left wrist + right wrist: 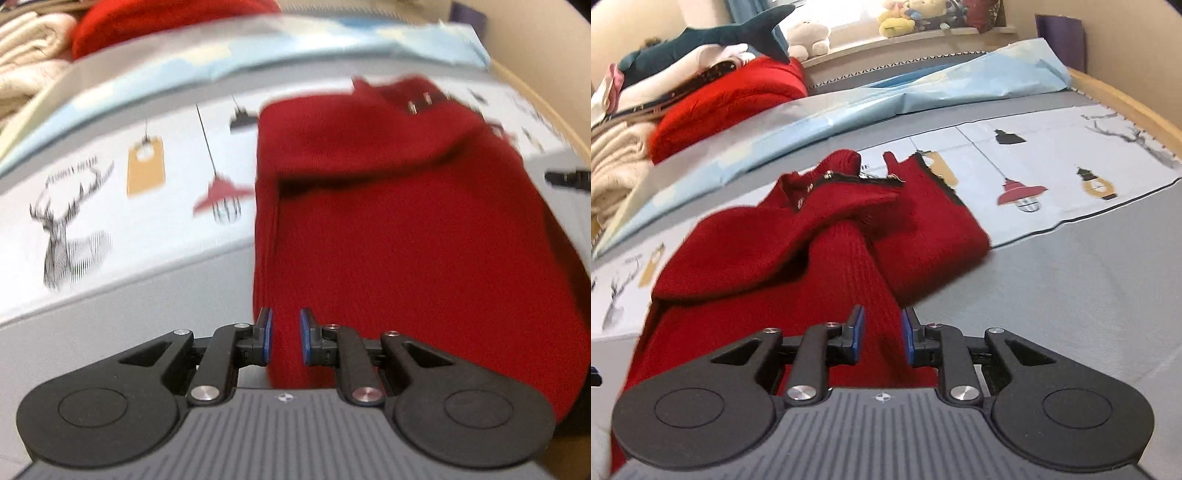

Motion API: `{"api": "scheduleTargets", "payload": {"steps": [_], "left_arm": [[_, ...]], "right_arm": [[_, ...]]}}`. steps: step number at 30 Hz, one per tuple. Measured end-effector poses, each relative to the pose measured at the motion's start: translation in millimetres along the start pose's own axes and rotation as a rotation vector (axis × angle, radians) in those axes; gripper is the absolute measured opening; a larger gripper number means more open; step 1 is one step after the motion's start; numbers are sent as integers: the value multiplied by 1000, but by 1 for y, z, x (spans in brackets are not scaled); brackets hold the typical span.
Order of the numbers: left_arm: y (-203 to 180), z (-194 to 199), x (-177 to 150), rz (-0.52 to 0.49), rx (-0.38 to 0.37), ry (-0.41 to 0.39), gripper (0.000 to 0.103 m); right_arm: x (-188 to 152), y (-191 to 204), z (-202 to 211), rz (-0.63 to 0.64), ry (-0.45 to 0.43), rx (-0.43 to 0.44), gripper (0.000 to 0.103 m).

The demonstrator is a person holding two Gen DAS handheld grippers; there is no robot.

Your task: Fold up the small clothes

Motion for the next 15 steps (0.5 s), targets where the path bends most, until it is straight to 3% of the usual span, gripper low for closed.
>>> {"api": "scheduleTargets", "payload": {"steps": [6, 10, 15], "left_arm": [[-19, -5, 51, 79, -12, -151, 17], [-55, -15, 67, 15, -48, -223, 17], [-111, -49, 83, -80, -116, -235, 17]], "right_arm": [[37, 15, -39, -63, -68, 106, 28], [50, 21, -61, -101, -67, 122, 28], [63, -2, -79, -247, -83, 88, 28]]}}
Point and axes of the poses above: each gripper's, at about its wrist camera, not at the fingertips, and z roughly against the way its jaws point, y to its left, x to its top, the point moved 8 cm from there along -z, roughly the way its jaws point, and after that the axes turned 11 degrees about z, right-handed, at the moved point
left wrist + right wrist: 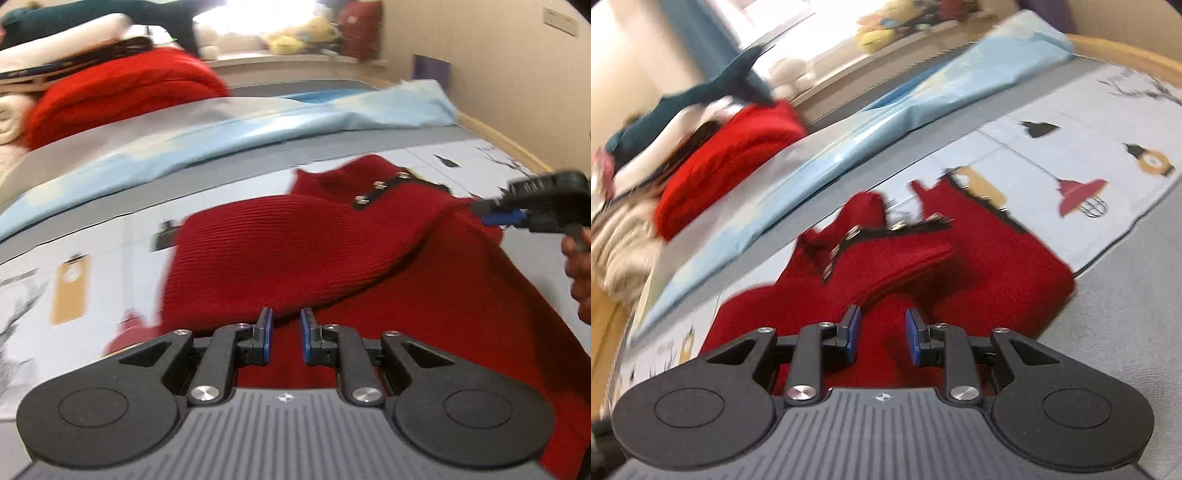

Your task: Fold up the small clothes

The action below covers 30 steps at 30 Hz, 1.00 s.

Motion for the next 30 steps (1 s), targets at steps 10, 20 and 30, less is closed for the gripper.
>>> {"api": "scheduleTargets", "payload": {"steps": [10, 20, 30], "left_arm": [[-83, -96, 20, -36, -95, 7, 59], [-72, -141, 42, -12, -65, 9, 9], [230, -48, 84, 290, 514, -158, 7]], "right_arm": [[5, -66, -30, -10, 123, -152, 46], [-2, -7, -81, 399, 208, -127, 56], [8, 2, -105, 547, 190, -194, 18]]}}
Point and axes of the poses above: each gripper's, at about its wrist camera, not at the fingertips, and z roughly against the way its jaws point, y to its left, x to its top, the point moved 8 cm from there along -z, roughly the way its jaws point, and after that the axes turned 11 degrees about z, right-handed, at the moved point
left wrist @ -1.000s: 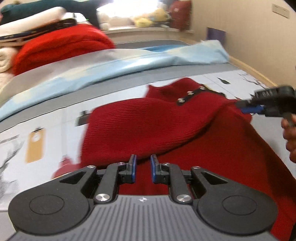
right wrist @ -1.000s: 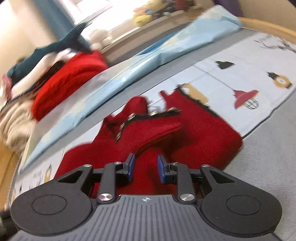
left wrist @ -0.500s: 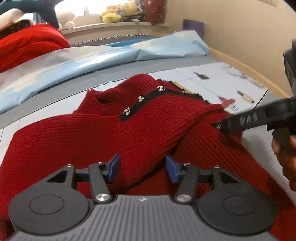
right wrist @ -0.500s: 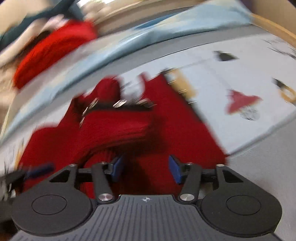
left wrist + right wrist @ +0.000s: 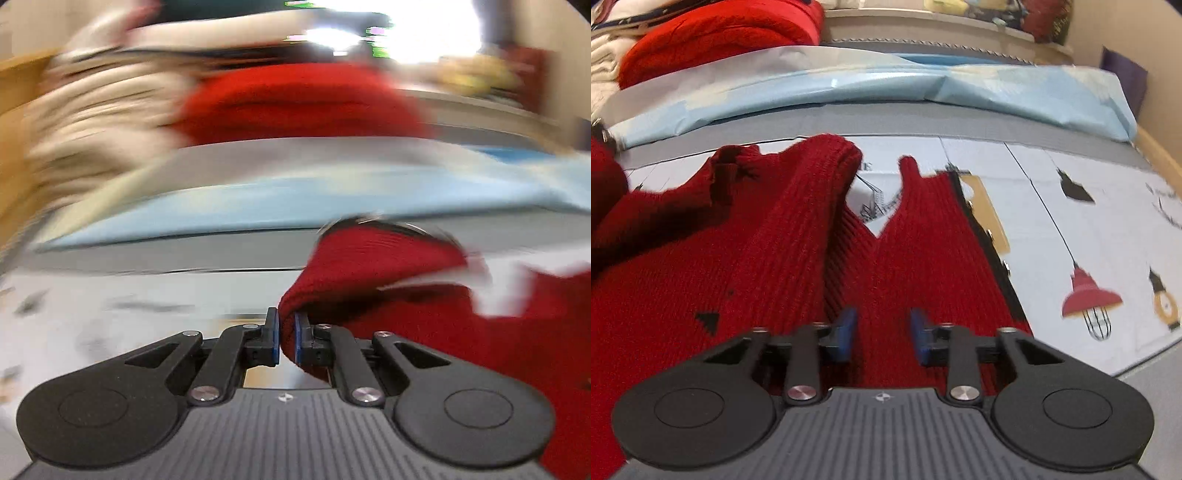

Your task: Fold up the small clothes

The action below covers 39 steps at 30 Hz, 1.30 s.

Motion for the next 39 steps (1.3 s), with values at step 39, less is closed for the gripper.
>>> {"api": "scheduleTargets", "payload": {"steps": [39], "left_arm": [[251, -60, -58, 549, 119, 206, 8]], "right_arm": [[-111, -255, 52, -838, -125, -369, 36]]}}
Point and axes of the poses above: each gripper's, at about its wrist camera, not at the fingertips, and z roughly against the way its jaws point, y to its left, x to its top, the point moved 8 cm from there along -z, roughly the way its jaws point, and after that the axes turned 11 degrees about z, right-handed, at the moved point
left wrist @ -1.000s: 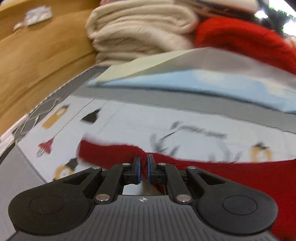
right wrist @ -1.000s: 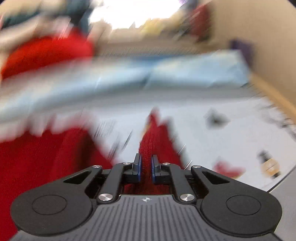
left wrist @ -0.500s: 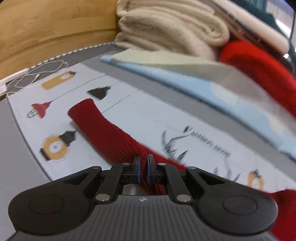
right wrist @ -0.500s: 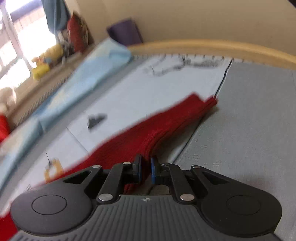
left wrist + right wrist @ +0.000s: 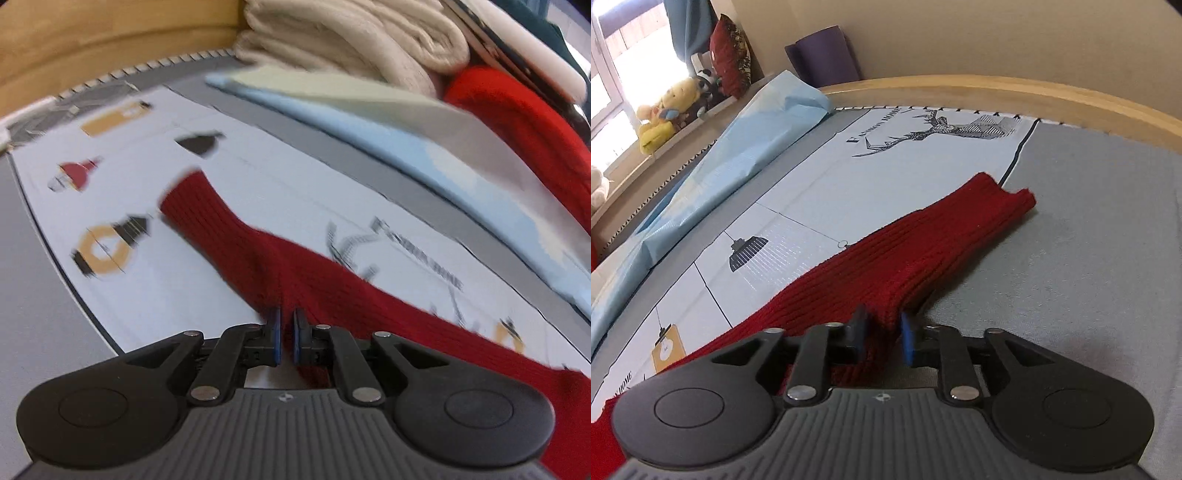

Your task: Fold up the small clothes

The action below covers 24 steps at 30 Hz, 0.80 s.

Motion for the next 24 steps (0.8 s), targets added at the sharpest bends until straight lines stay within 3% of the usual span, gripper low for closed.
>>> {"api": "scheduleTargets", "payload": {"steps": [2, 4, 6, 8, 11, 13, 15, 17, 19, 20, 21, 23, 24], "left_arm": [[-6, 5, -5, 29, 14, 54, 11], [-13, 20, -8, 104, -23, 83, 17], [-30, 35, -22, 164, -132, 153, 21], [-49, 41, -44, 174, -181, 244, 30], [-81, 36, -92, 162, -266, 432, 39], [-96, 29, -123, 138, -297, 530, 38], [-109, 26, -145, 82, -305, 568, 39], [-123, 28, -157, 14, -332, 566, 39], [-137, 31, -166, -58, -364, 553, 35], [-141, 31, -167, -90, -365, 529, 20], [-144, 30, -167, -131, -343, 495, 11], [-146, 29, -164, -159, -346, 457, 9], [-146, 30, -161, -164, -346, 429, 9]], "right_arm": [[-2, 7, 9, 2, 22, -18, 48], [-5, 22, 23, 21, 33, 4, 48], [-15, 49, 33, 48, 76, 88, 48], [-32, 84, 40, 62, 147, 228, 49], [-68, 133, 42, 60, 293, 415, 51], [-86, 151, 39, 58, 353, 457, 53], [-90, 162, 39, 89, 332, 452, 61], [-85, 169, 39, 115, 312, 463, 60], [-84, 174, 38, 91, 314, 505, 53], [-86, 178, 37, 82, 322, 530, 39], [-88, 182, 35, 89, 326, 549, 19], [-84, 184, 30, 126, 295, 545, 0], [-81, 186, 29, 138, 270, 549, 0]]}}
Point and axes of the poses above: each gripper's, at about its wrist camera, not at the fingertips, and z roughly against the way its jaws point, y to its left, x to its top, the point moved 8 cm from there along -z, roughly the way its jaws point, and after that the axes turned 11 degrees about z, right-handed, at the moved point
